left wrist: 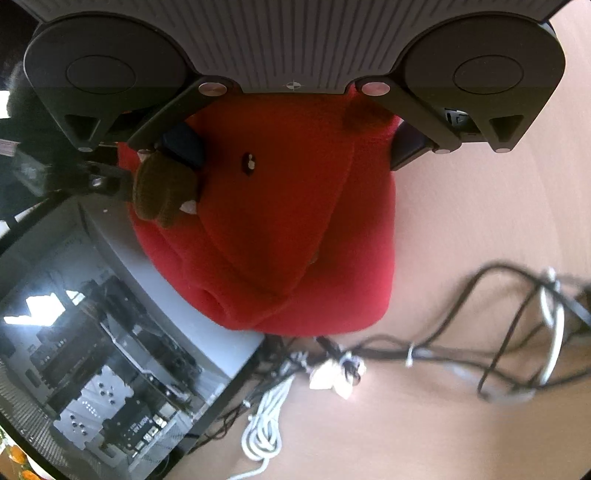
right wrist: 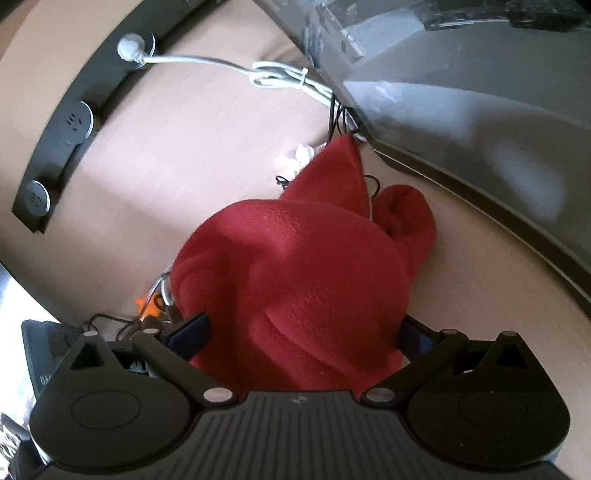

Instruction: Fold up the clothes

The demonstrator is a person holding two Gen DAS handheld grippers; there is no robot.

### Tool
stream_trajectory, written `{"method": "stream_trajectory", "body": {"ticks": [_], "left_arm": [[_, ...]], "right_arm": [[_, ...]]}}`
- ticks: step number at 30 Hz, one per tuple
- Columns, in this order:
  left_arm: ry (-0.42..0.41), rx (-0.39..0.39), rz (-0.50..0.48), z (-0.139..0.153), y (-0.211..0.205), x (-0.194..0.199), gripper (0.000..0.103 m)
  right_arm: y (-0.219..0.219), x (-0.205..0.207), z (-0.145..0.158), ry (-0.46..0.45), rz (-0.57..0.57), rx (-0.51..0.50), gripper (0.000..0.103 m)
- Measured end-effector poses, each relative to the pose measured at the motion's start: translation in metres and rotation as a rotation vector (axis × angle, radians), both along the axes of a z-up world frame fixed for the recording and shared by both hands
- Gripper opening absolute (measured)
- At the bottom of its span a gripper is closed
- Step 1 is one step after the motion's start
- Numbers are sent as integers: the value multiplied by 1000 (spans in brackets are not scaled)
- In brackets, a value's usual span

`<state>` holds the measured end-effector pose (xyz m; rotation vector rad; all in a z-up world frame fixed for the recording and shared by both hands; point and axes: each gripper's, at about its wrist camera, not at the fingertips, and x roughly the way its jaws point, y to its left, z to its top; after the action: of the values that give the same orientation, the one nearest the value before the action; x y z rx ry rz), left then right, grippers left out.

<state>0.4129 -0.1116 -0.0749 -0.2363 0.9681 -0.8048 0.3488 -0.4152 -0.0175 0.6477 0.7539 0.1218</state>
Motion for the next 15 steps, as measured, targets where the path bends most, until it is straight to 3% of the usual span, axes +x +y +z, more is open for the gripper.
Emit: {"method": "stream_trajectory", "body": {"ticks": [3, 7, 15], "left_arm": [[14, 8, 24, -3, -2, 10, 103], [-6, 11, 21, 1, 8, -2, 103], [5, -73, 36, 9, 25, -24, 103]], "right_arm": [[-1, -5, -8, 52, 2, -55, 103], [-9, -36, -3, 22, -15, -79, 103], [-16, -44, 3, 4, -106, 65, 103]]}}
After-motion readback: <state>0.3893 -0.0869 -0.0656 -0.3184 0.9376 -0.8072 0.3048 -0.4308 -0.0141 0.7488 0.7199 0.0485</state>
